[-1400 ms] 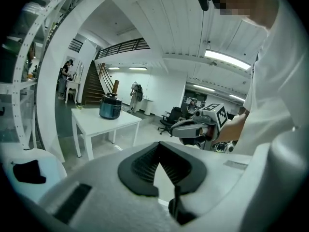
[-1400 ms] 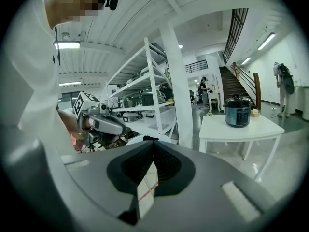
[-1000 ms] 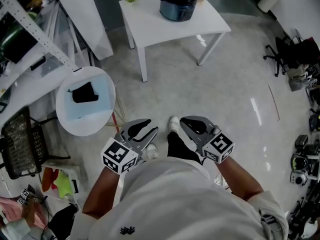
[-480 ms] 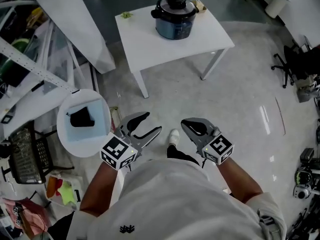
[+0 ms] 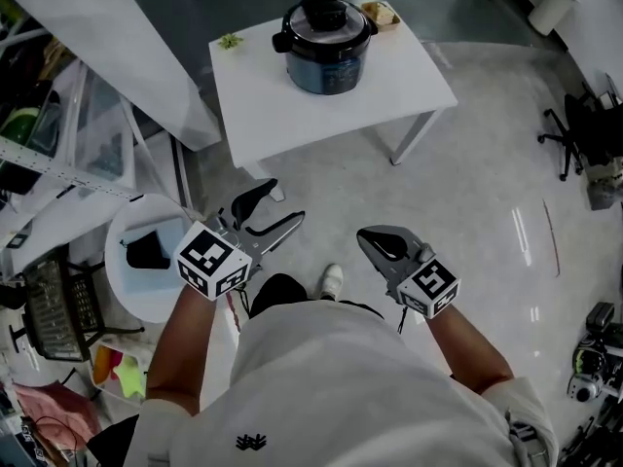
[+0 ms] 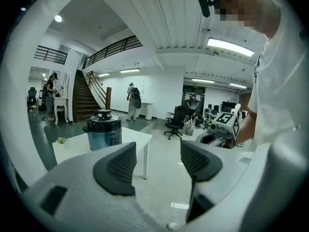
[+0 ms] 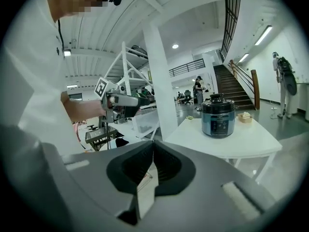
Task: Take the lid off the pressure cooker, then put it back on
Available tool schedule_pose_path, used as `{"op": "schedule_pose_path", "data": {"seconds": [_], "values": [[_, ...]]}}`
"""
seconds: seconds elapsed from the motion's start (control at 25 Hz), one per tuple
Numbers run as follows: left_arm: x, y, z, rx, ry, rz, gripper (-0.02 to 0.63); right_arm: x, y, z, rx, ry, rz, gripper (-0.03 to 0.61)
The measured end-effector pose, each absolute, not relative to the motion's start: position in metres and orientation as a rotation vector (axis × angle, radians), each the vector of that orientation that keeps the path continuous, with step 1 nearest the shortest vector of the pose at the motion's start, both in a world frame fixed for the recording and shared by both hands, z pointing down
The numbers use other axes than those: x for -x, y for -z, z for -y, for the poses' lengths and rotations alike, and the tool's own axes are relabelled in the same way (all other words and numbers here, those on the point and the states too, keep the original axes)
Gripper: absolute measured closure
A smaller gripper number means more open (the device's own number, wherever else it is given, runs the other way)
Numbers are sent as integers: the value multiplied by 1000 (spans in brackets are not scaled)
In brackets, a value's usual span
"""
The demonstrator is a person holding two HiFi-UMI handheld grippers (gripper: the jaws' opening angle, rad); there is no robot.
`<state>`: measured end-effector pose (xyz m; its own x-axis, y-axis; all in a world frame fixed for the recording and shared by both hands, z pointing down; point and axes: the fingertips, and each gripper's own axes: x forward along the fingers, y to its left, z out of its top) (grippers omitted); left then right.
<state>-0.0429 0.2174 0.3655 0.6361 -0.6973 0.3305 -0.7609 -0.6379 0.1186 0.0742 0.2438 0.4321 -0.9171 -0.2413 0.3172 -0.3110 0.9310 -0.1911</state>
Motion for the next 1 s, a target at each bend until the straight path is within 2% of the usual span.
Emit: {"op": "schedule_pose_path", "data": {"seconds": [0.4,1.0], "values": [[53,-357,-100,-2689,-400,1150,324,-88,-434,-173,-503,-369,2793,565],[110,-354,116,-2789,-497,1082,321,-55,-431,-38,-688,-397,2732,565]]}}
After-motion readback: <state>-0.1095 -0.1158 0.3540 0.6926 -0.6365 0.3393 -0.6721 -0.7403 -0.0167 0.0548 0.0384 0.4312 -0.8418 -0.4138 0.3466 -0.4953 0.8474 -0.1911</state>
